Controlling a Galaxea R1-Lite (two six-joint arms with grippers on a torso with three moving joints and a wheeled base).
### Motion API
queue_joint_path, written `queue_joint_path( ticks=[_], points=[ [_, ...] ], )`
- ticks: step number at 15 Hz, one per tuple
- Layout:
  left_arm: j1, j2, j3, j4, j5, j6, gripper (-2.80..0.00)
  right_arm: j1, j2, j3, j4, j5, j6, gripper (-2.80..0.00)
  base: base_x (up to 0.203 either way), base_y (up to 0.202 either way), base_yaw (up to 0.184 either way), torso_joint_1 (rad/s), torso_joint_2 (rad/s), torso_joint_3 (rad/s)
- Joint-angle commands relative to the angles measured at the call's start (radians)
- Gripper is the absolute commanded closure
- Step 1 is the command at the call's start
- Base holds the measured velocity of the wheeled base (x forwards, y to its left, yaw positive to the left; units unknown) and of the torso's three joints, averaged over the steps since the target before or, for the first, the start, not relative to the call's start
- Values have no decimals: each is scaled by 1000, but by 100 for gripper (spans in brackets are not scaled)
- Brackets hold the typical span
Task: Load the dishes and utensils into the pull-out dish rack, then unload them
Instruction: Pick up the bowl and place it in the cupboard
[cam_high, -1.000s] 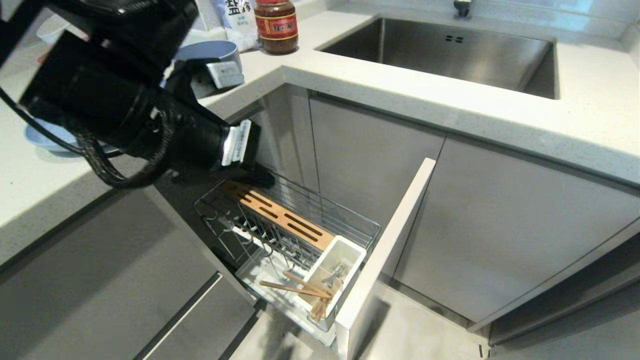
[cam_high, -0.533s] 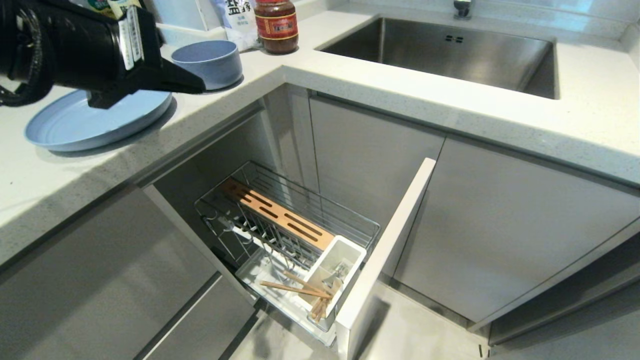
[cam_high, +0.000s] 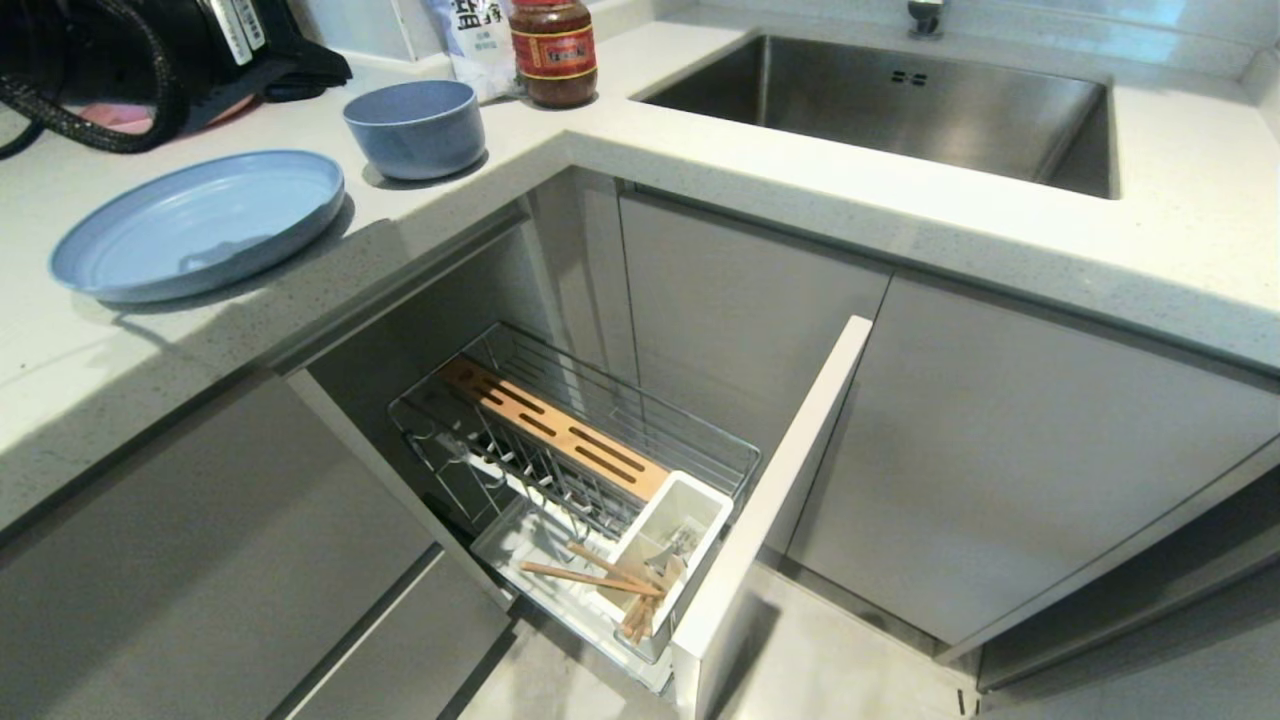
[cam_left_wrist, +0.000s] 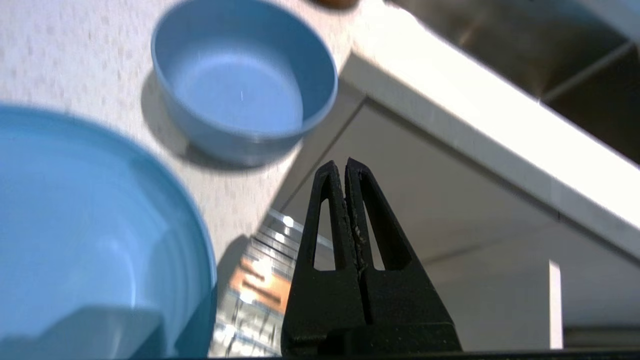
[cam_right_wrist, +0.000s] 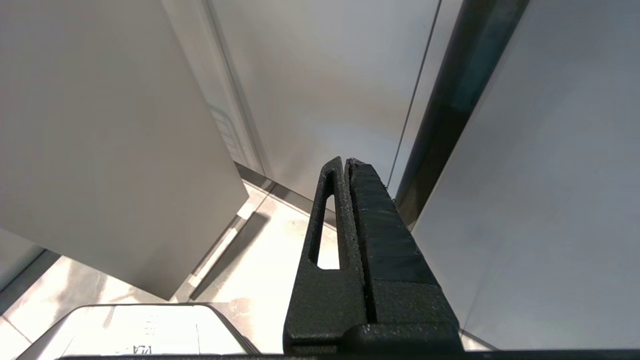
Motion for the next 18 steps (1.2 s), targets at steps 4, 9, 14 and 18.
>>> queue_joint_path(
  ticks=[4, 9, 14, 18],
  points=[
    [6, 76, 37, -201, -1, -53, 0, 0, -4, 2, 0, 0, -1, 0, 0, 0, 0, 0, 0, 0],
    [0, 100, 56, -247, -3, -50, 0, 0, -4, 2, 0, 0, 0, 0, 0, 0, 0, 0, 0, 0],
    [-26, 128, -16, -210, 8, 209, 0, 0, -4, 2, 0, 0, -1, 0, 0, 0, 0, 0, 0, 0],
    [-25, 127, -18, -205, 12, 340, 0, 0, -4, 2, 0, 0, 1, 0, 0, 0, 0, 0, 0, 0]
  ],
)
